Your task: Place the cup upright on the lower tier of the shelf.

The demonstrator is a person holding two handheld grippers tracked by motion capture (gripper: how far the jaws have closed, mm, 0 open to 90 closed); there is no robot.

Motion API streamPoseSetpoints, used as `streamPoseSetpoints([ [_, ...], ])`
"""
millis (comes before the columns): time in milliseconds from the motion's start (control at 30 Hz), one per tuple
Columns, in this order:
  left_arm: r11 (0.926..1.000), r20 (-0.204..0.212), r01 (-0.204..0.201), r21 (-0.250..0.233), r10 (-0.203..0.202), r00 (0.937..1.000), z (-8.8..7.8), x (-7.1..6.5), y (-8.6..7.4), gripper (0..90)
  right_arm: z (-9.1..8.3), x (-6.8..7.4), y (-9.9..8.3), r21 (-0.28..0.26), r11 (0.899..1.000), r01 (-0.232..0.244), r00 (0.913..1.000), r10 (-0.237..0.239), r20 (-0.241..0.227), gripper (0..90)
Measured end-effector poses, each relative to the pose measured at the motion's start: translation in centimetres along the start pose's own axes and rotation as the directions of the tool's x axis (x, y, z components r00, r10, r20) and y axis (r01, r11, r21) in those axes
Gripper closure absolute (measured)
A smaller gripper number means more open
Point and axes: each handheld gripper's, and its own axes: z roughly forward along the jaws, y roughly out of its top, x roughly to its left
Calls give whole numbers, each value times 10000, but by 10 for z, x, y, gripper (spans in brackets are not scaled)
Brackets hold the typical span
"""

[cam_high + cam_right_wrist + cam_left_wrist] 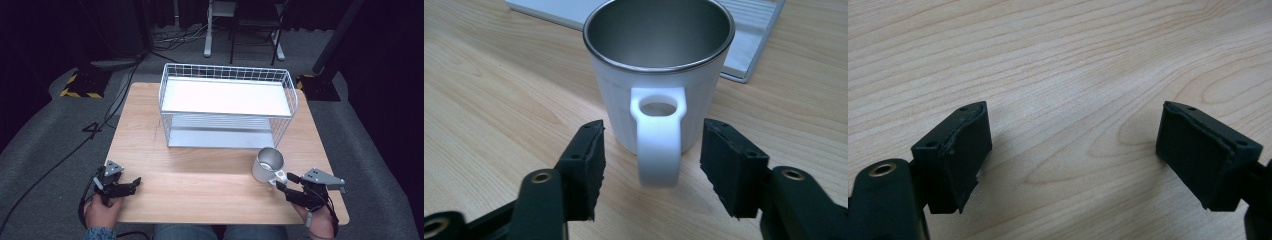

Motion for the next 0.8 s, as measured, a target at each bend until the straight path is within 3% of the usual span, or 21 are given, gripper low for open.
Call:
streamPoseSetpoints([
  [100, 10000, 1, 0, 1, 0, 10000, 0, 0, 0, 149, 4, 0, 3, 165, 9999, -7, 10000, 7, 30, 551],
  [433, 10000, -19, -23, -5, 23, 10000, 0, 0, 0, 149, 9, 1, 3, 446, 9990, 59, 9999, -65, 139, 694],
  [800, 10000, -19, -26, -3, 25, 10000, 0, 0, 0, 149, 8, 2, 2, 281, 9995, 122, 9998, -126, 158, 713],
])
